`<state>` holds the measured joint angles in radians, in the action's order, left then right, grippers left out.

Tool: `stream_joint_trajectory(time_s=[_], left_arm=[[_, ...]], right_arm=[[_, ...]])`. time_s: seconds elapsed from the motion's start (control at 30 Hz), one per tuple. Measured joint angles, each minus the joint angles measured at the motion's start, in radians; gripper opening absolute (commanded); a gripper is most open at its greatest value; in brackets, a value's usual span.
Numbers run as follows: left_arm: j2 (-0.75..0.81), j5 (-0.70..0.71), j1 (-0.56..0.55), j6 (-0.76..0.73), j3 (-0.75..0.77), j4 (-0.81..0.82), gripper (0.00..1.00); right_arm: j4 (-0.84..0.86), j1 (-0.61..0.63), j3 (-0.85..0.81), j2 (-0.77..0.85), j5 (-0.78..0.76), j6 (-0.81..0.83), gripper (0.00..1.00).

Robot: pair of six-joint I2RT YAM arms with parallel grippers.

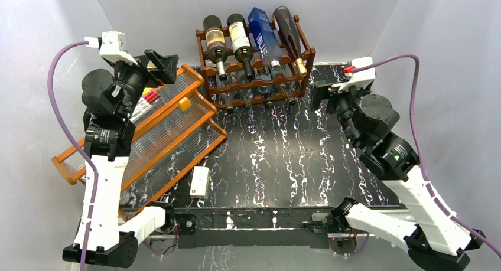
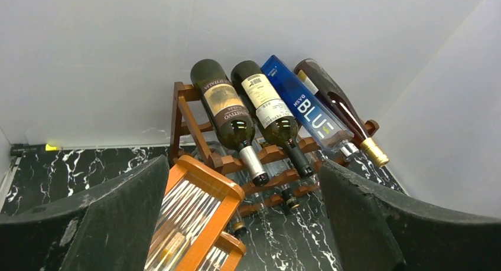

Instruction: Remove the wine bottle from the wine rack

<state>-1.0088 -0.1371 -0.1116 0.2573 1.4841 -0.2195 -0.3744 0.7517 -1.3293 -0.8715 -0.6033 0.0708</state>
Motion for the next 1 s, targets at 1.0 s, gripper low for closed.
stream_joint_trajectory(time_s=[1.0], left_arm=[[-0.123,-0.005,0.000,0.102,-0.005,-0.023,0.98]], right_arm=[[-0.159,-0.032,-0.016,-0.282,-0.019,-0.289,0.98]])
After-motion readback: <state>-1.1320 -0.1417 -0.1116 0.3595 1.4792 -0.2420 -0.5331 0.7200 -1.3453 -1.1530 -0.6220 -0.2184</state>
